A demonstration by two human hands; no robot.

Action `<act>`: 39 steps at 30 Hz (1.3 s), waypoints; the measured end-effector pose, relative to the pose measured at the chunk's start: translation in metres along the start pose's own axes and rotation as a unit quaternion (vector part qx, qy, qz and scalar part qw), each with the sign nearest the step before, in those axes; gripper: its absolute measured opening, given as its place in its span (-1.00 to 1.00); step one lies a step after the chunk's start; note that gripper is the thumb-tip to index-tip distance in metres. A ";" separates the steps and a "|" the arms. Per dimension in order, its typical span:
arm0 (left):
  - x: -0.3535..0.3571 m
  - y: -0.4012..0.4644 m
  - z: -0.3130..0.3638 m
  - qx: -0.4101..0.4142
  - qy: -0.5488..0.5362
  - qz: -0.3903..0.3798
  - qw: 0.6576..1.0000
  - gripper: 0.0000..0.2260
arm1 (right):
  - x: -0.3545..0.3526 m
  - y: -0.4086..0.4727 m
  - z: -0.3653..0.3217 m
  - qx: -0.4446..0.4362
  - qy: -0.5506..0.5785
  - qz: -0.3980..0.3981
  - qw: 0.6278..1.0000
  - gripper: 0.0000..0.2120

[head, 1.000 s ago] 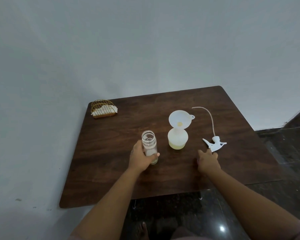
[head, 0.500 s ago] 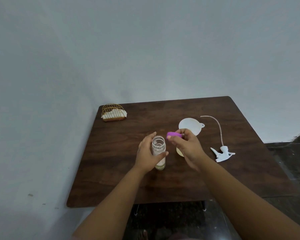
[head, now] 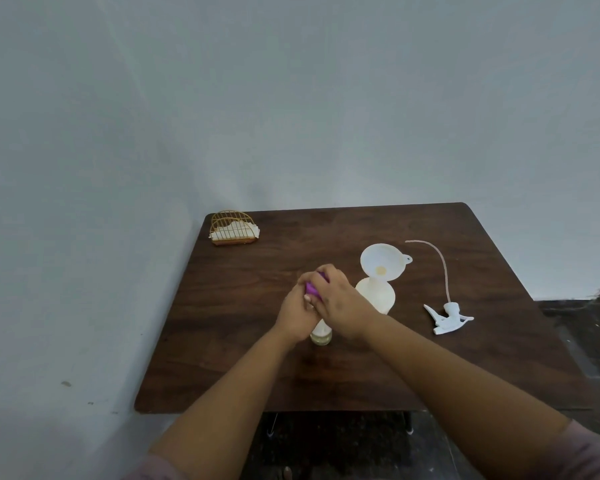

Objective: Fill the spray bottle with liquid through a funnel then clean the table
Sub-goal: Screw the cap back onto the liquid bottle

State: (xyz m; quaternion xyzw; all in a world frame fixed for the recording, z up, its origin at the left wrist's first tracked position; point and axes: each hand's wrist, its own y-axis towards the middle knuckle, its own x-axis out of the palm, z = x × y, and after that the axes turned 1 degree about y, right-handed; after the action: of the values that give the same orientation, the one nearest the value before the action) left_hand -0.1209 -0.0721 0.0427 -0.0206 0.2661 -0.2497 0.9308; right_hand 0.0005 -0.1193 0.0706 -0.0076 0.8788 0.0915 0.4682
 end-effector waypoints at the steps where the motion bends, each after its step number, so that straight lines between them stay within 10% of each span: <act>1: 0.002 -0.002 -0.002 0.000 -0.003 -0.001 1.000 -0.64 | 0.000 0.000 -0.002 0.000 -0.029 -0.014 0.999 -0.69; 14: 0.010 0.007 -0.019 0.025 0.007 -0.037 0.999 -0.59 | -0.002 0.017 -0.036 0.130 -0.303 -0.131 0.935 -0.43; 28: 0.011 0.007 -0.019 0.038 -0.030 -0.033 0.998 -0.49 | -0.025 0.022 -0.021 0.109 -0.253 -0.117 0.954 -0.65; 34: 0.007 0.003 -0.019 0.057 -0.019 -0.025 0.998 -0.32 | -0.017 0.019 -0.006 -0.023 -0.176 -0.136 0.975 -0.45; 39: 0.013 0.004 -0.016 0.054 -0.008 -0.037 0.998 -0.44 | -0.017 0.013 -0.020 0.054 -0.253 -0.101 0.961 -0.64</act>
State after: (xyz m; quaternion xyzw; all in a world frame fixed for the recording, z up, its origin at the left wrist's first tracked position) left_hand -0.1175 -0.0736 0.0223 0.0180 0.2434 -0.2976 0.9230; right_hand -0.0071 -0.1112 0.0977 -0.0480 0.7302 -0.0053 0.6816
